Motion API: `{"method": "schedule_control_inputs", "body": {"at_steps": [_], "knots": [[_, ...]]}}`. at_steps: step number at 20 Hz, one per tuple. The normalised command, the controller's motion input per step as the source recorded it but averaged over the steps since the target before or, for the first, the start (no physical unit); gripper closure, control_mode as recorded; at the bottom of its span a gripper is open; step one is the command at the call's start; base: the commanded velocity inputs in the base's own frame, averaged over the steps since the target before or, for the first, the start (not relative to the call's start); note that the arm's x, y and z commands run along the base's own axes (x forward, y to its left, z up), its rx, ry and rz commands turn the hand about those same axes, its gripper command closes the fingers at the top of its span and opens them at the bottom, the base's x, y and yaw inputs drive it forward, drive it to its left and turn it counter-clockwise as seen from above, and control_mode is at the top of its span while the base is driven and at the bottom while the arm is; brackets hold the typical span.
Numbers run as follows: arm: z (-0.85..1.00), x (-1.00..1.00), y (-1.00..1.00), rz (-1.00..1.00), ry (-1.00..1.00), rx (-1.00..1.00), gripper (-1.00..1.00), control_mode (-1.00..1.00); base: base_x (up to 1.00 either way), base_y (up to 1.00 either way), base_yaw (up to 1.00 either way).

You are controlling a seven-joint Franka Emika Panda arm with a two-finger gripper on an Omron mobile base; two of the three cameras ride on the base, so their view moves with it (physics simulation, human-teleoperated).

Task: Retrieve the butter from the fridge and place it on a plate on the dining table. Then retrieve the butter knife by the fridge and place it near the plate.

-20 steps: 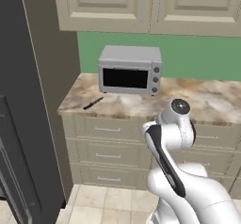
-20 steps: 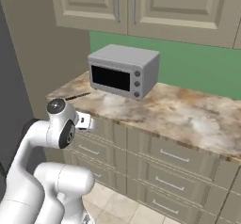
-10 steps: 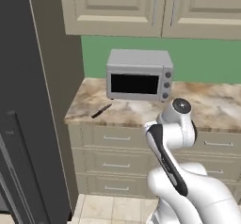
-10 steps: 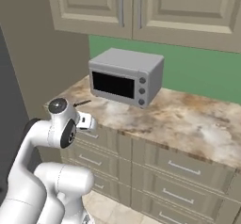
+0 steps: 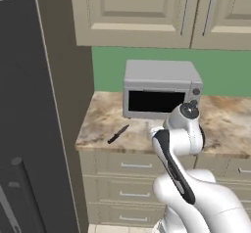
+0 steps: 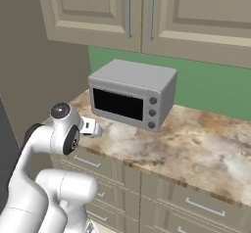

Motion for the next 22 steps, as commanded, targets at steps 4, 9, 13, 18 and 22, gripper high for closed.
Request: {"method": "schedule_control_inputs", "body": {"at_steps": [4, 9, 13, 18, 22], "knots": [[0.0, 0.01, 0.07, -0.02, 0.0, 0.0, -1.0, -1.0, 0.0, 0.37, -0.07], [-0.08, 0.3, 0.27, -0.12, 0.0, 0.03, -1.0, -1.0, 0.0, 0.0, 0.0], [-0.12, 0.07, 0.33, -0.37, 0.02, 0.06, -1.0, -1.0, 0.0, 0.0, 0.0], [0.02, 0.19, 0.41, -0.41, 0.32, 0.31, -1.0, -1.0, 0.0, 0.0, 0.0], [0.32, 0.44, 0.3, -0.21, 0.22, 0.23, -1.0, -1.0, 0.0, 0.0, 0.0]]}}
